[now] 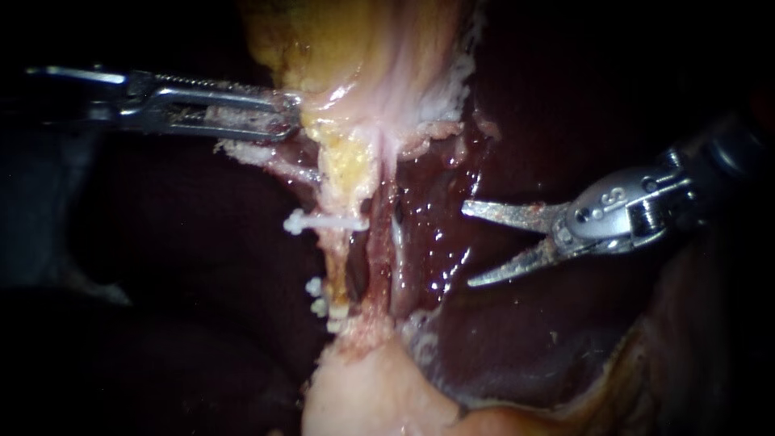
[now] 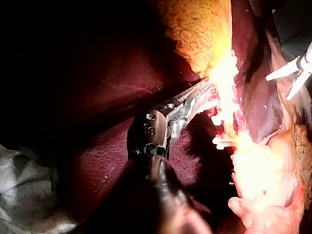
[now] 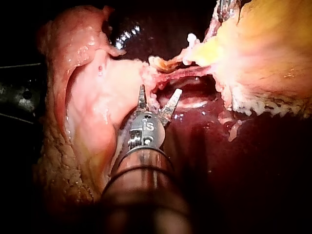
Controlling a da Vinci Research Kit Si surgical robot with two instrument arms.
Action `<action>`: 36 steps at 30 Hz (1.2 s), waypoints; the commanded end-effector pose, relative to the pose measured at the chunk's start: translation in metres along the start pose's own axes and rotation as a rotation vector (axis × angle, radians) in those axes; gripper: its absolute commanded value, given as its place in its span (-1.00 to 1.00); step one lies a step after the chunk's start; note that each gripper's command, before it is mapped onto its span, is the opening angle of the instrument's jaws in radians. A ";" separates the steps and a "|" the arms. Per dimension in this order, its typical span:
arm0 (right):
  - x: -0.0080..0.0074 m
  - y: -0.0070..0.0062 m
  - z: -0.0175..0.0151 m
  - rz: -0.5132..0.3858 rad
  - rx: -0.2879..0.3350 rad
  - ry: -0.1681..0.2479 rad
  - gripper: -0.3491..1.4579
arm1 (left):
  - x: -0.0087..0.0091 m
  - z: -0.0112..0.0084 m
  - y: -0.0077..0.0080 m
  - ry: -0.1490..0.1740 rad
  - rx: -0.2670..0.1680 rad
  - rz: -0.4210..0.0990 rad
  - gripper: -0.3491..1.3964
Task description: Go to the cutting position left tube
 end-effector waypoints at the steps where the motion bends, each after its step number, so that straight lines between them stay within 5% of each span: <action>1: 0.0000 0.0000 0.0000 0.000 0.002 0.001 0.99 | 0.0000 -0.0001 0.0000 0.000 -0.001 0.000 -1.00; 8: 0.0000 0.0000 0.0000 0.000 0.002 0.001 0.99 | 0.0017 -0.0029 0.0010 -0.005 -0.009 -0.012 -1.00; 18: 0.0000 0.0001 0.0000 0.001 0.002 0.001 0.99 | 0.0054 -0.0094 0.0016 0.056 0.005 -0.044 -1.00; 29: 0.0000 0.0002 0.0001 0.001 0.010 0.004 0.99 | 0.0056 -0.0097 0.0023 0.062 0.006 -0.042 -1.00; 36: 0.0015 -0.0009 0.0014 0.032 0.075 0.027 0.99 | 0.0056 -0.0095 0.0028 0.064 0.009 -0.044 -1.00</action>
